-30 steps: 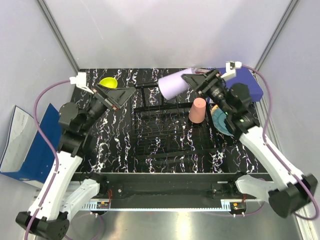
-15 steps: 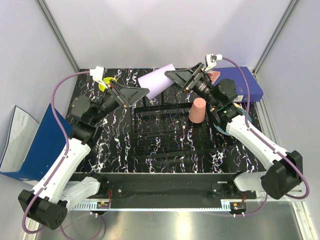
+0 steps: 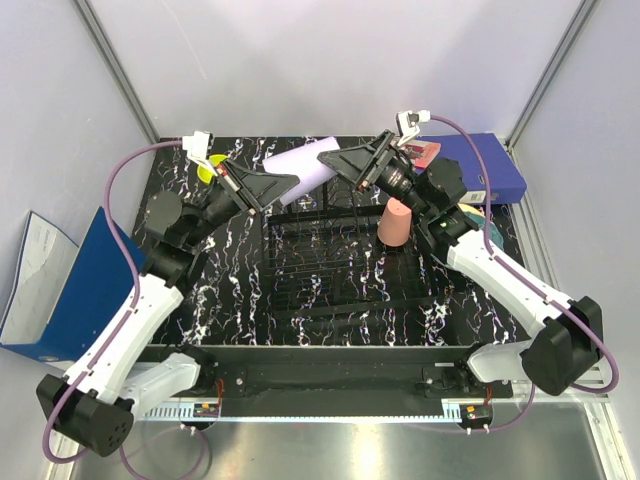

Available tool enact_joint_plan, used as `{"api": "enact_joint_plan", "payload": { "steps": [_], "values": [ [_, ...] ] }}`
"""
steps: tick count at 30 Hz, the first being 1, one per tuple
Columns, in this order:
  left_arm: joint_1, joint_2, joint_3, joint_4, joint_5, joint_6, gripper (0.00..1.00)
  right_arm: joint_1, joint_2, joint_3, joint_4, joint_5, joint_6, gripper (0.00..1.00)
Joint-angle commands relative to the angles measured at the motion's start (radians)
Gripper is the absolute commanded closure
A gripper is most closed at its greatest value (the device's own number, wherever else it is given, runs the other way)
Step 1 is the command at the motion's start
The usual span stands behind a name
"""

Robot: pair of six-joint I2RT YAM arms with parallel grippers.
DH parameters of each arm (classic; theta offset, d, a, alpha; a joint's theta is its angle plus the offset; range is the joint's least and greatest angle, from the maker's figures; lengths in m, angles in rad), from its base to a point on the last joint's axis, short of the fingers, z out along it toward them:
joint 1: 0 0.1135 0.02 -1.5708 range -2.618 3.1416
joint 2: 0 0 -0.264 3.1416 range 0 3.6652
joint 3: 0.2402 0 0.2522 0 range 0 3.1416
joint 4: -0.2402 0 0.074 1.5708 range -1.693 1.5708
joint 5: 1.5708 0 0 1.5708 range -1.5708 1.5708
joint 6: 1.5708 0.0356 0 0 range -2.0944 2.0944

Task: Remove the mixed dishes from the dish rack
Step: Place the cup at the center of the board.

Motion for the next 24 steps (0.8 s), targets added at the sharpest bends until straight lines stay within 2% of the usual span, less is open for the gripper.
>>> {"api": "enact_joint_plan", "payload": {
  "steps": [1, 2, 5, 6, 7, 12, 15, 16, 18, 19, 20, 22, 24],
  "values": [
    [-0.004, -0.015, 0.036, -0.026, -0.019, 0.068, 1.0, 0.014, -0.029, 0.017, -0.015, -0.012, -0.047, 1.0],
    [-0.004, -0.026, 0.04, -0.044, -0.027, 0.079, 1.0, 0.016, -0.037, 0.015, -0.03, -0.006, -0.058, 1.0],
    [0.001, -0.072, 0.086, -0.228, -0.142, 0.163, 1.0, 0.014, -0.072, 0.023, -0.119, 0.023, -0.116, 0.39],
    [0.007, -0.084, 0.124, -0.28, -0.174, 0.211, 1.0, 0.012, -0.098, 0.029, -0.175, 0.051, -0.157, 0.06],
    [0.018, -0.094, 0.143, -0.364, -0.214, 0.228, 1.0, 0.012, -0.115, 0.035, -0.216, 0.075, -0.185, 0.01],
    [0.166, -0.112, 0.285, -0.578, -0.286, 0.262, 1.0, 0.011, -0.241, 0.043, -0.43, 0.299, -0.341, 0.0],
    [0.2, -0.1, 0.395, -0.754, -0.477, 0.312, 1.0, 0.011, -0.317, 0.008, -0.496, 0.402, -0.381, 0.0],
    [0.2, -0.074, 0.432, -0.862, -0.622, 0.329, 1.0, 0.011, -0.337, -0.006, -0.509, 0.407, -0.384, 0.0],
    [0.2, -0.032, 0.548, -0.97, -0.756, 0.384, 1.0, 0.011, -0.391, -0.046, -0.571, 0.482, -0.397, 0.0],
    [0.2, 0.03, 0.589, -1.069, -0.868, 0.407, 1.0, 0.011, -0.405, -0.055, -0.595, 0.503, -0.4, 0.0],
    [0.2, 0.064, 0.658, -1.116, -0.922, 0.436, 1.0, 0.011, -0.419, -0.072, -0.619, 0.522, -0.404, 0.0],
    [0.202, 0.157, 0.693, -1.199, -1.013, 0.467, 1.0, 0.011, -0.452, -0.087, -0.687, 0.566, -0.418, 0.0],
    [0.226, 0.211, 0.697, -1.234, -1.019, 0.476, 1.0, 0.011, -0.483, -0.118, -0.721, 0.58, -0.427, 0.0]
  ]
}}
